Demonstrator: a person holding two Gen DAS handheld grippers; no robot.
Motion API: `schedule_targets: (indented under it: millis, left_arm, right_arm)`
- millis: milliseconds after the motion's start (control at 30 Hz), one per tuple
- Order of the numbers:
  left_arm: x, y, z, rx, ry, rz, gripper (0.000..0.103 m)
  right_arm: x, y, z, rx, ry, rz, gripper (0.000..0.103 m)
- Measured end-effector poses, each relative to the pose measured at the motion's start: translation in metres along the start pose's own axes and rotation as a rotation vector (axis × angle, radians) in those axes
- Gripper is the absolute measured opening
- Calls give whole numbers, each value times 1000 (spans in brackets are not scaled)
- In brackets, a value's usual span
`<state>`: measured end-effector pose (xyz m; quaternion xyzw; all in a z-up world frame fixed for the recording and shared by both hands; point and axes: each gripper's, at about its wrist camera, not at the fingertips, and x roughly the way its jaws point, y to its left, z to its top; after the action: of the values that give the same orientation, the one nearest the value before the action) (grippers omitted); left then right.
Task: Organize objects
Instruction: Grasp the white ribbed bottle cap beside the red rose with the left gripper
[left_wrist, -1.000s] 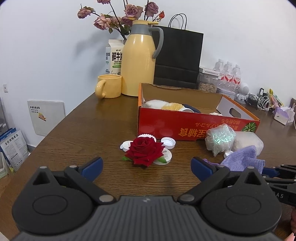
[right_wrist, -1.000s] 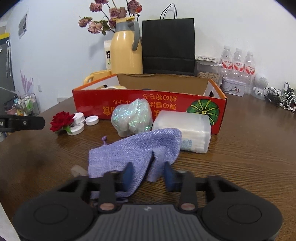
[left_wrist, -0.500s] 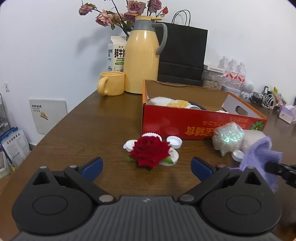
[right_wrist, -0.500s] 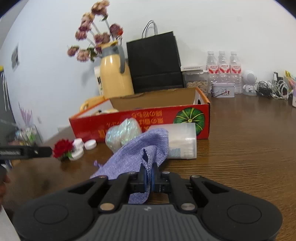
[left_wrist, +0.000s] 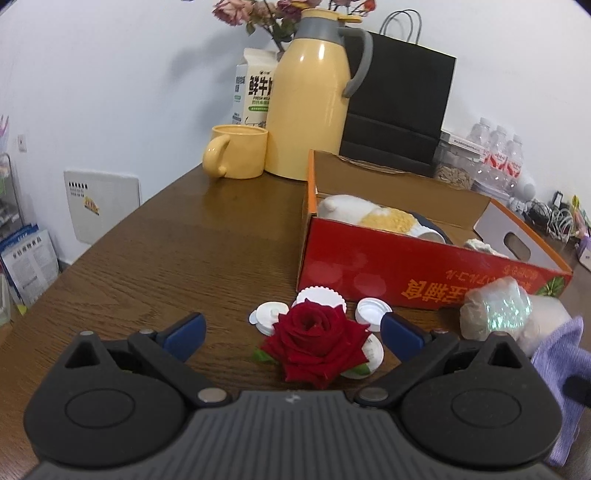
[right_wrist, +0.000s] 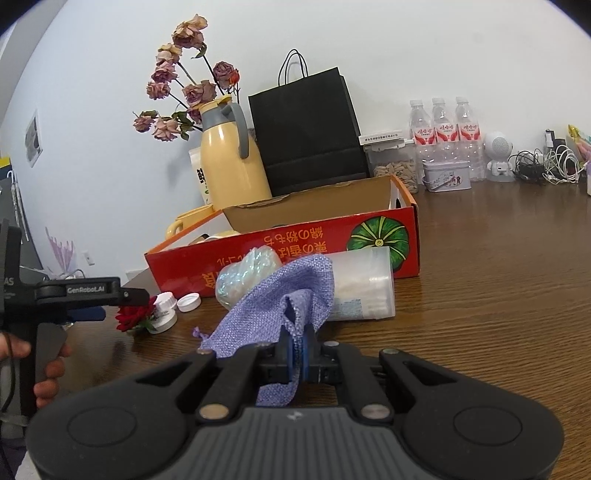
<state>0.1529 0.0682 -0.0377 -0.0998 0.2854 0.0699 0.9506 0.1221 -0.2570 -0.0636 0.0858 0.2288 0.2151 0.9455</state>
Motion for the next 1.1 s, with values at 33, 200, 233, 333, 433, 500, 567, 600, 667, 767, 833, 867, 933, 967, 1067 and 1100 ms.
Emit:
schedule_targets:
  millis: [33,200,233,333,433,500,567,600,667,767,833,867,933,967,1067,1100]
  left_arm:
    - [1,2,1,-11,-3,-2,103]
    - [7,9,15,-46,-20,8,103]
    - [10,9,18,-41,-15,4,102]
    - [19,1,23,13,6,-7,100]
    - [27,-12,26,100,6,-3,98]
    - [33,-23,28,170,9,7,90]
    - [40,-30,29,220,32,3,81]
    - [45,-33,28,235,58,11,70]
    - [52,-33,24,233,115,22,51]
    - [48,-30,21,216,115,-10,38]
    - [44,-28,20,208,101,-33,37]
    - [42,-28,20,207,89,-33,37]
    - [35,-28,20,201,64,-39,37]
    - [31,-28,21,195,56,-43,37]
    - [20,-26,21,179,32,-49,37]
    - [17,-26,23,174,25,-50,37]
  right_arm:
    - [0,0,0,1,0,0,4]
    - [1,0,0,7,7,3,4]
    - [1,0,0,9,7,3,4]
    - [1,-1,0,11,8,3,4]
    - [2,-1,0,13,11,4,4]
    - [2,-1,0,16,13,5,4]
    - [2,-1,0,17,13,4,4]
    - [3,-1,0,18,13,5,4]
    - [3,-2,0,19,13,5,4]
    - [3,-2,0,21,13,9,4]
    - [2,-2,0,23,13,12,4]
    - [2,-2,0,24,11,12,4]
    - [1,-2,0,27,4,12,4]
    - [1,-2,0,28,2,12,4]
    - [0,-2,0,28,-12,13,4]
    - [-2,-2,0,26,-21,14,4]
